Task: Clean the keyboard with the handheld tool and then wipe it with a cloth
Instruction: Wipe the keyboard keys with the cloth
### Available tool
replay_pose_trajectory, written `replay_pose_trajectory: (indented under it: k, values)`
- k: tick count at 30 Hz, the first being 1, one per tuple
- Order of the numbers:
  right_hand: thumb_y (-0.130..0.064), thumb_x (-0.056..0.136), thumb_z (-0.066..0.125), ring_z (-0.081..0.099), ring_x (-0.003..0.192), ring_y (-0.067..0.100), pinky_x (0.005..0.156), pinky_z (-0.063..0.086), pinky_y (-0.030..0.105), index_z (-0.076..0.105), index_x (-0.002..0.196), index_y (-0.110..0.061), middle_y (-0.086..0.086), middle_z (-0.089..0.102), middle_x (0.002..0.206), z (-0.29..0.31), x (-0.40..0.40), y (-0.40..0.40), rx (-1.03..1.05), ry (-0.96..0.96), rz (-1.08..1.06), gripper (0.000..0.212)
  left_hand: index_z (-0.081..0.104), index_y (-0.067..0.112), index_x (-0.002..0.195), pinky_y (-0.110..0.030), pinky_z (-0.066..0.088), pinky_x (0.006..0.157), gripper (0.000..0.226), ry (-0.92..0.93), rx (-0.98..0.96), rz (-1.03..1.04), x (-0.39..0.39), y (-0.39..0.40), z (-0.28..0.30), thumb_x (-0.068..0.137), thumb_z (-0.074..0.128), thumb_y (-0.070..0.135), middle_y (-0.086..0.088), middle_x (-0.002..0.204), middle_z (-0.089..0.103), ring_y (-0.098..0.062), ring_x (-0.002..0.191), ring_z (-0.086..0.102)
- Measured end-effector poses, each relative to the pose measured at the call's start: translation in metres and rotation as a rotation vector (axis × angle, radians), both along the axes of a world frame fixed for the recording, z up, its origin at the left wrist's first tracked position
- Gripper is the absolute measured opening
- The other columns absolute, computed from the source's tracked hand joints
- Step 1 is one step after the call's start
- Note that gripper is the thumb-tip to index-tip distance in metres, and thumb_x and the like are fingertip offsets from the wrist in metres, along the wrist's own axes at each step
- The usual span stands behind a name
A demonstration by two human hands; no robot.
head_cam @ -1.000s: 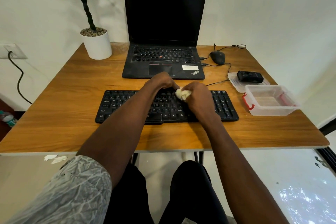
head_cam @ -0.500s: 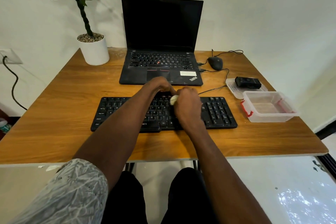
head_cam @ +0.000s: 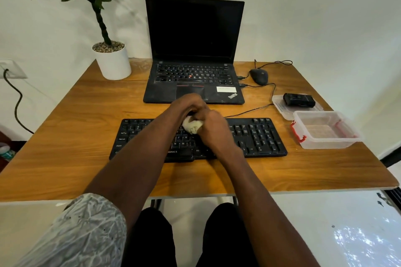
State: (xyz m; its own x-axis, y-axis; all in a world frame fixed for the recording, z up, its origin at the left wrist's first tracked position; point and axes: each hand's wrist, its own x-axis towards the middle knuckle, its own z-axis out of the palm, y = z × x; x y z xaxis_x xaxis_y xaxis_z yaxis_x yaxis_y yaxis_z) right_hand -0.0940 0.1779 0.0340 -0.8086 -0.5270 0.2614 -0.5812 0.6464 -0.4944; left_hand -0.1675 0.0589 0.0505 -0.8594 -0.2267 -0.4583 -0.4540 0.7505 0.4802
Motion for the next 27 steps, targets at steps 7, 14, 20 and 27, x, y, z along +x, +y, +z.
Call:
replay_pose_trajectory:
  k: [7,14,20,27]
  values:
    - [0.0,0.083,0.061,0.06,0.105,0.026,0.085,0.051,0.037,0.074,0.106,-0.013,0.01,0.068,0.115,0.005,0.008,0.013,-0.005,-0.072,0.013,0.029,0.071,0.003,0.089,-0.034,0.053,0.082,0.026,0.055,0.088,0.049,0.002,-0.002,-0.004,0.077,0.078,0.026,-0.007,0.086,0.068,-0.023,0.081,0.066]
    - [-0.002,0.082,0.063,0.064,0.095,0.027,0.077,0.052,0.036,0.075,0.105,-0.015,0.011,0.07,0.109,0.0,-0.016,0.034,-0.09,-0.051,-0.193,0.03,0.068,0.001,0.109,-0.038,0.052,0.092,0.045,0.073,0.107,0.081,0.007,0.001,-0.007,0.075,0.079,0.029,-0.01,0.111,0.067,-0.026,0.099,0.064]
    - [0.011,0.074,0.054,0.06,0.108,0.017,0.088,0.05,0.035,0.077,0.098,-0.021,-0.001,0.069,0.118,0.008,-0.001,0.042,0.045,-0.28,0.254,0.046,0.07,0.004,0.102,-0.037,0.052,0.088,0.048,0.061,0.152,0.083,0.012,0.003,-0.003,0.066,0.085,0.032,-0.008,0.102,0.07,-0.025,0.092,0.066]
    - [0.002,0.079,0.063,0.06,0.108,0.022,0.088,0.05,0.036,0.075,0.102,-0.018,0.003,0.067,0.118,0.007,0.014,0.04,0.068,-0.129,0.167,0.033,0.068,0.003,0.106,-0.038,0.05,0.09,0.051,0.092,0.159,0.091,0.017,0.005,-0.004,0.068,0.084,0.032,-0.009,0.106,0.068,-0.026,0.094,0.063]
